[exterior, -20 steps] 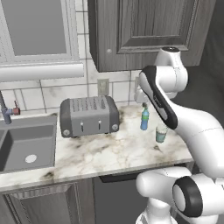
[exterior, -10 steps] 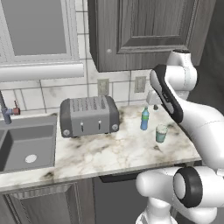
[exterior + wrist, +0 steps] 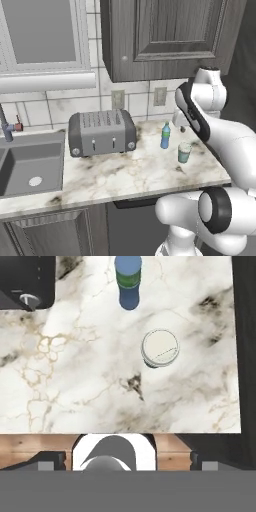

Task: Move the drinks to the dining counter.

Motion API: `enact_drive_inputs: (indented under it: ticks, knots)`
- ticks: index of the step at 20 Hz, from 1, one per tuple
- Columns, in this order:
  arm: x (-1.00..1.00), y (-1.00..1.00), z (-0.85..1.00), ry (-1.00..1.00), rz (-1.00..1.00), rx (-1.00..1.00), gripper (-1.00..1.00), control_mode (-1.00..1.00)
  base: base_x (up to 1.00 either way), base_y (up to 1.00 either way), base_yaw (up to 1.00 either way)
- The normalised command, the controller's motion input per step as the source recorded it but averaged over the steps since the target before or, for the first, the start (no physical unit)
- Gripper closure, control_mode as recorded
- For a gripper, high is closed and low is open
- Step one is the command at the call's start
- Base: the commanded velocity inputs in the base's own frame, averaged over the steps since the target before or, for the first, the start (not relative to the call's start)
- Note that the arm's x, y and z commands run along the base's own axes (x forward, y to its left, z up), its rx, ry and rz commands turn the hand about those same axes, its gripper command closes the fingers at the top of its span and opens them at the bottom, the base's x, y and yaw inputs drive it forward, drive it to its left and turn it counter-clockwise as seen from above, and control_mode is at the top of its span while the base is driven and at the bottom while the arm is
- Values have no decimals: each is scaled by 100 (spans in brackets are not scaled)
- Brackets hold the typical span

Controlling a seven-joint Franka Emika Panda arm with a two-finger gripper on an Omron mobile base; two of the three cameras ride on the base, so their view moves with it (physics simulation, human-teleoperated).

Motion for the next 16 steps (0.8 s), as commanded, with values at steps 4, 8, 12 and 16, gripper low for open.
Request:
enact_drive_inputs:
  ticks: [4,8,12,16]
  knots:
    - [6,-15,-22,0,-6,0,-100,-100,0,0,0]
    - [0,-10,-26,0,-8,0,-100,-100,0,0,0]
    - [0,-8,-28,1,-8,-1,-100,-100,0,0,0]
    - [4,-7,-28,0,-7,-2,-100,-100,0,0,0]
